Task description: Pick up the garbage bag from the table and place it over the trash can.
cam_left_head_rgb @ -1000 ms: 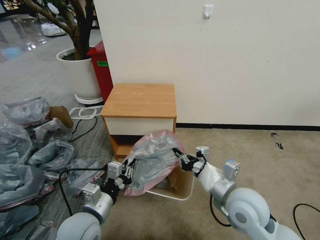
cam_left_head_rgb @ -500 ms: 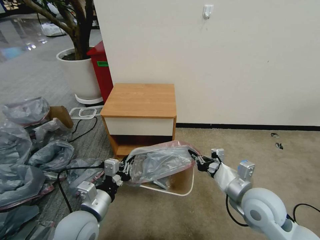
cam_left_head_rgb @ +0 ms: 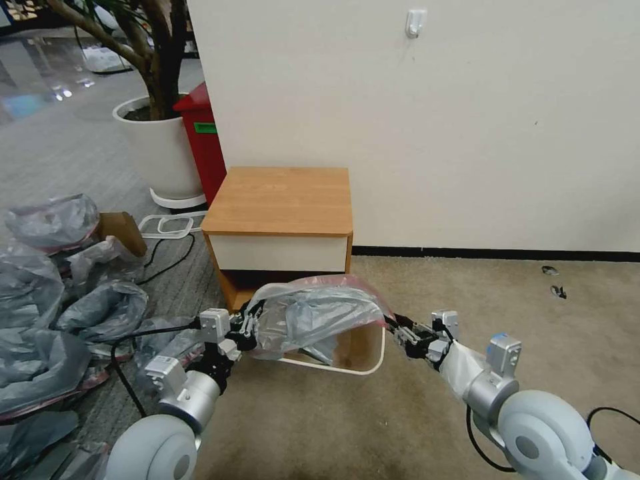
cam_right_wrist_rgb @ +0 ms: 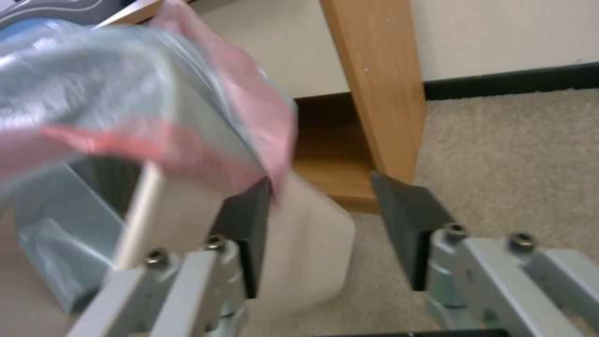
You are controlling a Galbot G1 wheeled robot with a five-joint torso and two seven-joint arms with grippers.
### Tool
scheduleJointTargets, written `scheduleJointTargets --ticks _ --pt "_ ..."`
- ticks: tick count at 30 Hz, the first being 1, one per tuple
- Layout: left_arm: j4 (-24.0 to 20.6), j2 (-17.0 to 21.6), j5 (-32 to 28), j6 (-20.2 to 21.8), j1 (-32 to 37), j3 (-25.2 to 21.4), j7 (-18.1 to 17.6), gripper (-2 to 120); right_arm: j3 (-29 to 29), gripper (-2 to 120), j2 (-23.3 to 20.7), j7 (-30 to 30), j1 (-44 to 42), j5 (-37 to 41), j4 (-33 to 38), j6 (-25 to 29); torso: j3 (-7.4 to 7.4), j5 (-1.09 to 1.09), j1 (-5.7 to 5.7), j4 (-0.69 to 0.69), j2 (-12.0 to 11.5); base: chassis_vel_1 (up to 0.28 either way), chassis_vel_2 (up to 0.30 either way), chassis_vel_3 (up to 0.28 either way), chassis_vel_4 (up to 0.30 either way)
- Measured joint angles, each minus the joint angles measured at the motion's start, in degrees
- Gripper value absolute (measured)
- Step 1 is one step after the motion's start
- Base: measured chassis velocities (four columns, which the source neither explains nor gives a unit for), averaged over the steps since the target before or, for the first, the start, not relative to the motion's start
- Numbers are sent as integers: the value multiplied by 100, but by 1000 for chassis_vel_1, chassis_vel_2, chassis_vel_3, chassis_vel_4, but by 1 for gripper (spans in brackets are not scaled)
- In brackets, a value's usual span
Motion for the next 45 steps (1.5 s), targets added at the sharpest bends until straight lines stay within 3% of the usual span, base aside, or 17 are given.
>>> scheduleJointTargets --ticks 3,5,8,9,13,17,24,39,45 --pt "86 -33 -27 2 -28 -39 -44 10 285 64 228 34 -231 -101 159 258 0 -1 0 -1 0 0 0 0 0" --pt "107 -40 -26 2 -28 -38 -51 10 347 67 322 91 -269 -106 235 339 0 -2 0 -1 0 0 0 0 0" --pt "174 -72 140 -43 -26 43 -73 10 416 82 886 676 -306 250 841 556 0 -2 0 0 0 0 0 0 0" --pt "174 -72 140 -43 -26 43 -73 10 416 82 886 676 -306 250 841 556 0 -2 0 0 0 0 0 0 0" --pt "253 -109 473 -191 -55 167 -87 10 -210 97 1585 1353 -526 892 1613 451 0 -3 0 0 0 0 0 0 0" --pt "281 -119 499 -226 -84 181 -104 10 -769 100 1871 1449 -816 542 1695 269 0 -2 0 0 0 0 0 0 0" --pt "283 -141 495 -344 -58 165 -114 10 -1175 99 2142 1488 -983 282 1645 90 0 -1 0 0 0 0 0 0 0" --pt "147 -135 502 -338 31 252 -50 10 -1499 100 2327 1548 -410 178 863 -10 0 0 0 0 0 0 0 0 0" --pt "97 -100 528 -335 120 264 -30 10 -1532 88 2396 1548 -150 292 615 36 0 0 0 0 0 0 0 0 0"
